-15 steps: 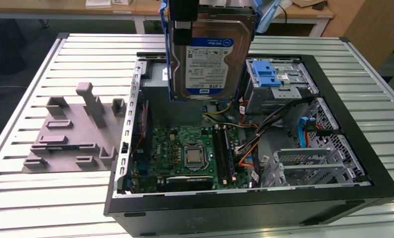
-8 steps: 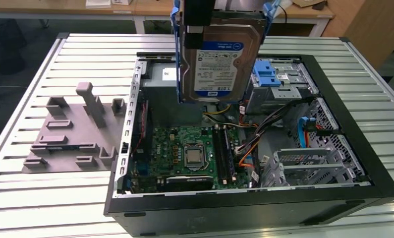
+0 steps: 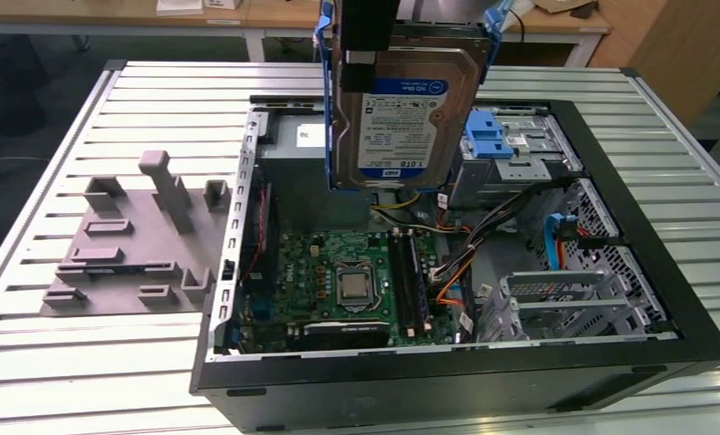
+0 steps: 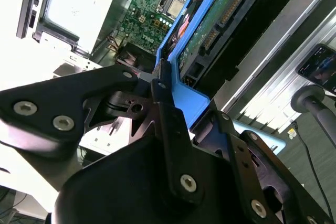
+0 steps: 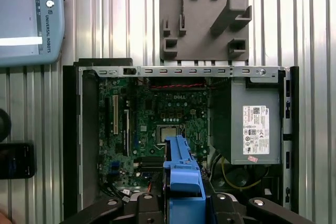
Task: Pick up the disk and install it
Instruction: 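Insert the disk into the insertion slot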
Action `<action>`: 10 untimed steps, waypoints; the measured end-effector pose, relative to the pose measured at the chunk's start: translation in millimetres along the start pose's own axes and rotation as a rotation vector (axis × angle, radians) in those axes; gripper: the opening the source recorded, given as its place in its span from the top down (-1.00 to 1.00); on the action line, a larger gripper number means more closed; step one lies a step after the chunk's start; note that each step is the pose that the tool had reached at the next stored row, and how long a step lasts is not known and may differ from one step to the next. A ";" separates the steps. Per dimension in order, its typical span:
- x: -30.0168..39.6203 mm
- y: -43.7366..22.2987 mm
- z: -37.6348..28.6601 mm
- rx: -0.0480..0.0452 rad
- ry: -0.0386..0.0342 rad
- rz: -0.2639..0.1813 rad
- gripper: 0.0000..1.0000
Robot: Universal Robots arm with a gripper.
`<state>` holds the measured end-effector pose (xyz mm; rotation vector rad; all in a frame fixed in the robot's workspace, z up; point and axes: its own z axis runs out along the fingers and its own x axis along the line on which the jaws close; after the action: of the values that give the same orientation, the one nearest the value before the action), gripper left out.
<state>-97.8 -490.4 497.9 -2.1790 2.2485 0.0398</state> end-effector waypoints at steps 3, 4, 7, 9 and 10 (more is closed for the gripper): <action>0.0 0.0 0.0 0.0000 0.0001 0.000 0.27; 0.1 0.0 0.0 0.0000 0.0001 0.000 0.27; 0.4 0.0 0.0 0.0000 0.0000 0.000 0.27; 0.4 0.0 0.0 0.0000 0.0001 0.000 0.27; 0.5 0.0 -0.1 0.0000 0.0001 0.000 0.27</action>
<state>-97.8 -490.9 498.0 -2.1791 2.2486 0.0397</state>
